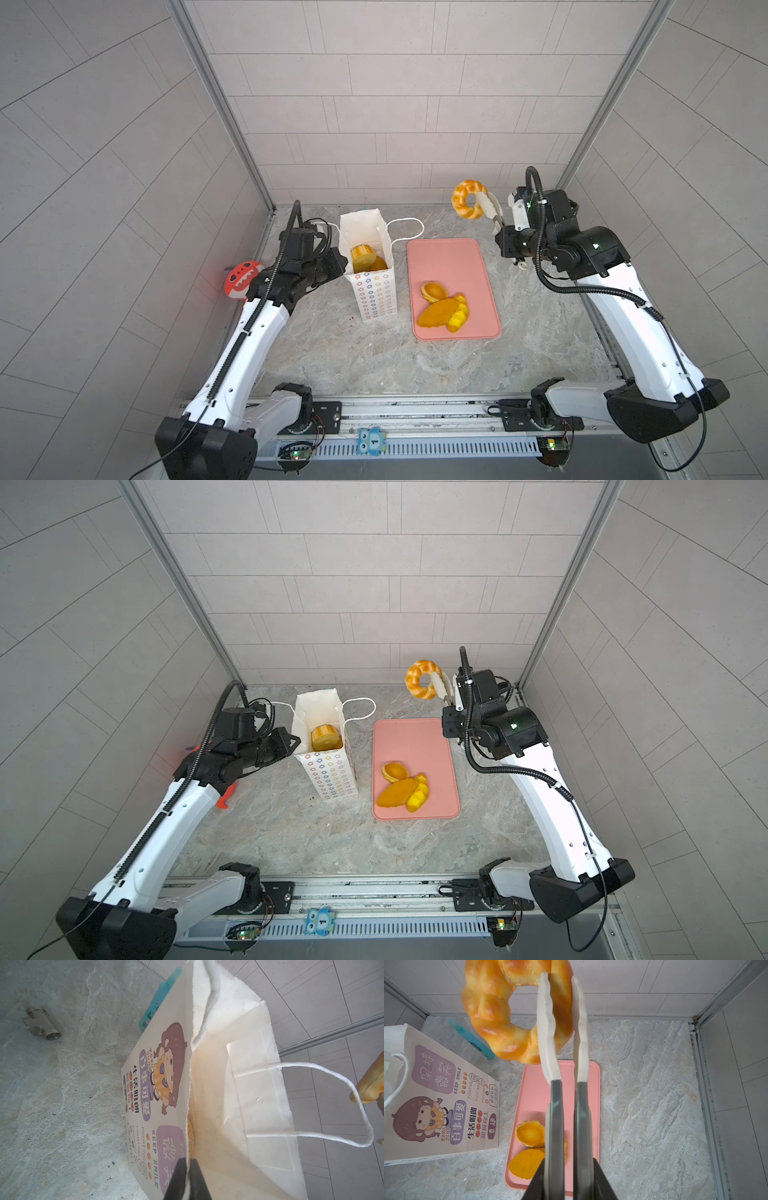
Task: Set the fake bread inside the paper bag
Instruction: 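Carry the ring donut with the right gripper over the bag opening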
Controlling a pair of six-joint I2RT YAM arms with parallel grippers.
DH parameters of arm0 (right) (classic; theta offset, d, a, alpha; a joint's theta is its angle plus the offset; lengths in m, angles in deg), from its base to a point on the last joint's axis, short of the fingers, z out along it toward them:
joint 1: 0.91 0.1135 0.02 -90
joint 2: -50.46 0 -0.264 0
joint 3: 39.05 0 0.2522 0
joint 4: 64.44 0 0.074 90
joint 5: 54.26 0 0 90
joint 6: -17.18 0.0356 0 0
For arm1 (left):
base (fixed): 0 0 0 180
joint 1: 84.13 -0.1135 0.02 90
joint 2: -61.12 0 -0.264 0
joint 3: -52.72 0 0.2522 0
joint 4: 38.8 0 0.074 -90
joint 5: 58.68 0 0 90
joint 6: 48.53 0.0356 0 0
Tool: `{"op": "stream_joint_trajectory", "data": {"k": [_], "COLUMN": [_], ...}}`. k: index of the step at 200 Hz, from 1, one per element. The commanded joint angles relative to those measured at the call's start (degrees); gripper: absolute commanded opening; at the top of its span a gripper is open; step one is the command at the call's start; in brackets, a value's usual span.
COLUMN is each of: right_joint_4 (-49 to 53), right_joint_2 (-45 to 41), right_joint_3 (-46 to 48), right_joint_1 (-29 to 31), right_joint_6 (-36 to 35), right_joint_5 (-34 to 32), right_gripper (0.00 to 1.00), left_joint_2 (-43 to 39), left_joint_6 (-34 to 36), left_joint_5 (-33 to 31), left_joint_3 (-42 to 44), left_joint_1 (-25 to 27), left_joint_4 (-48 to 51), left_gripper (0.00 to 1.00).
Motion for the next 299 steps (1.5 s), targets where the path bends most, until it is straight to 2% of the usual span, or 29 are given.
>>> {"op": "stream_joint_trajectory", "data": {"k": [1, 70, 129, 238, 299], "right_joint_4": [-0.7, -2.5, -3.6, -2.0, -0.1], "right_joint_2": [-2.0, -2.9, -1.6, 4.6, 8.6], "right_joint_3": [-2.1, -4.5, -6.2, -12.5, -16.5], "right_joint_1": [-0.3, 0.1, 3.1, 18.5, 23.8], "right_joint_6": [0.0, 0.8, 1.9, -0.1, -1.7], "right_joint_5": [0.9, 6.8, 10.5, 0.8, -3.2], "right_gripper": [0.29, 0.28, 0.28, 0.28, 0.27], "left_joint_2": [-0.6, -0.6, -0.6, -0.7, -0.7], "left_joint_6": [0.0, 0.0, -0.1, 0.0, 0.0], "left_joint_5": [0.1, 0.1, 0.1, 0.0, 0.1], "left_joint_3": [-1.7, -1.8, -2.0, -1.9, -1.9], "left_joint_1": [0.1, 0.1, 0.1, 0.1, 0.2], "left_joint_4": [0.0, 0.0, 0.1, 0.2, 0.2], "left_gripper": [0.1, 0.1, 0.1, 0.1, 0.1]}}
